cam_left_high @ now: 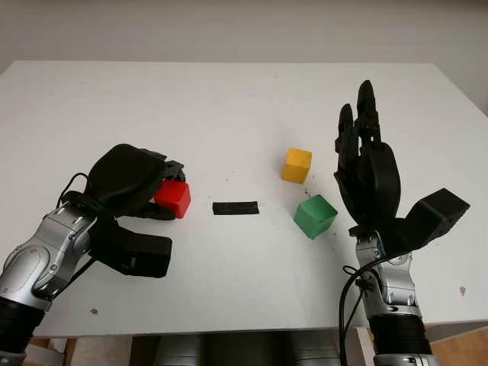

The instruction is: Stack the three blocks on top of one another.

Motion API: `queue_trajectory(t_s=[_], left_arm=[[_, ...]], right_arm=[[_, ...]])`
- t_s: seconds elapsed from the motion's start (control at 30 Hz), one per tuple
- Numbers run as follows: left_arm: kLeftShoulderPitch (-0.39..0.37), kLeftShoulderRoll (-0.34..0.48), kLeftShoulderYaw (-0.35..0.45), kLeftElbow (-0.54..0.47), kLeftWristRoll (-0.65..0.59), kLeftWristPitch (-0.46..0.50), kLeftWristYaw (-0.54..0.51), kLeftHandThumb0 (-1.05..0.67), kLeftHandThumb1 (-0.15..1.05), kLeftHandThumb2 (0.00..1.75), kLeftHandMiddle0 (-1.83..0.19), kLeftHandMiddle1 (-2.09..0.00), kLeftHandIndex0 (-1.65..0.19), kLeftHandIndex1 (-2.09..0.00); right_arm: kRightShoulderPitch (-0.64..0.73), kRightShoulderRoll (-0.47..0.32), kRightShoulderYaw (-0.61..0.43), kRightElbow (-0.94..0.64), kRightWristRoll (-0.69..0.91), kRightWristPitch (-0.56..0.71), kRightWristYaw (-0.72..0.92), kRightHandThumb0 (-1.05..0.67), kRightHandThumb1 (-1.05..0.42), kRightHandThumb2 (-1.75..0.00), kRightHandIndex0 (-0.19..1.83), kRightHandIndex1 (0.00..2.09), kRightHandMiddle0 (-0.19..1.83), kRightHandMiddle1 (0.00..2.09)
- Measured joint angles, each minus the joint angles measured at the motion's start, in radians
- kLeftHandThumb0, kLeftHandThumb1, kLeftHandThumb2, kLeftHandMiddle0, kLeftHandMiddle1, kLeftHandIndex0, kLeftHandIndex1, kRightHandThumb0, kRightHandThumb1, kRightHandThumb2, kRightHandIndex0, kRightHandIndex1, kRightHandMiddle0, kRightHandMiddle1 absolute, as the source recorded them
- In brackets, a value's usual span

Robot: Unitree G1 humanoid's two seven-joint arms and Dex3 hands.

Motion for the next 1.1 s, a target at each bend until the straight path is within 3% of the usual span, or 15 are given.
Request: queue_trajectory(t_s=[0.13, 0.33, 0.6, 0.87, 1.1], left_arm=[[-0.015, 0.001, 0.004, -0.006, -0.074, -0.025, -0.074, -0.42, 0.94, 0.05, -0.52, -0.02, -0.65, -0.86], [-0.057, 0.004, -0.006, -0.045, -0.103, -0.068, -0.172, -0.45, 0.95, 0.06, -0.41, -0.04, -0.56, -1.09], [-0.186, -0.024, -0.051, -0.072, -0.096, -0.086, -0.259, -0.47, 0.93, 0.05, -0.41, -0.05, -0.62, -1.09], [-0.302, -0.09, -0.128, 0.013, -0.043, -0.167, -0.205, -0.49, 0.91, 0.06, -0.43, -0.05, -0.74, -0.87], [-0.378, -0.149, -0.202, 0.15, 0.044, -0.233, -0.112, -0.49, 0.89, 0.04, -0.42, -0.06, -0.68, -0.91]], right_arm=[[0.0, 0.0, 0.001, -0.001, -0.006, 0.005, -0.007, -0.79, -1.05, -0.52, -0.19, 0.02, -0.19, 0.03], [0.0, 0.0, 0.003, -0.009, -0.012, 0.011, -0.014, -0.8, -1.05, -0.52, -0.19, 0.01, -0.19, 0.03], [0.0, 0.001, 0.004, -0.024, -0.013, 0.026, -0.018, -0.79, -1.05, -0.51, -0.19, 0.0, -0.19, 0.0], [0.003, 0.004, 0.006, -0.031, -0.017, 0.026, -0.025, -0.79, -1.05, -0.51, -0.19, 0.0, -0.19, 0.0], [0.01, 0.008, 0.007, -0.046, -0.019, 0.042, -0.037, -0.79, -1.05, -0.51, -0.19, 0.01, -0.19, 0.01]])
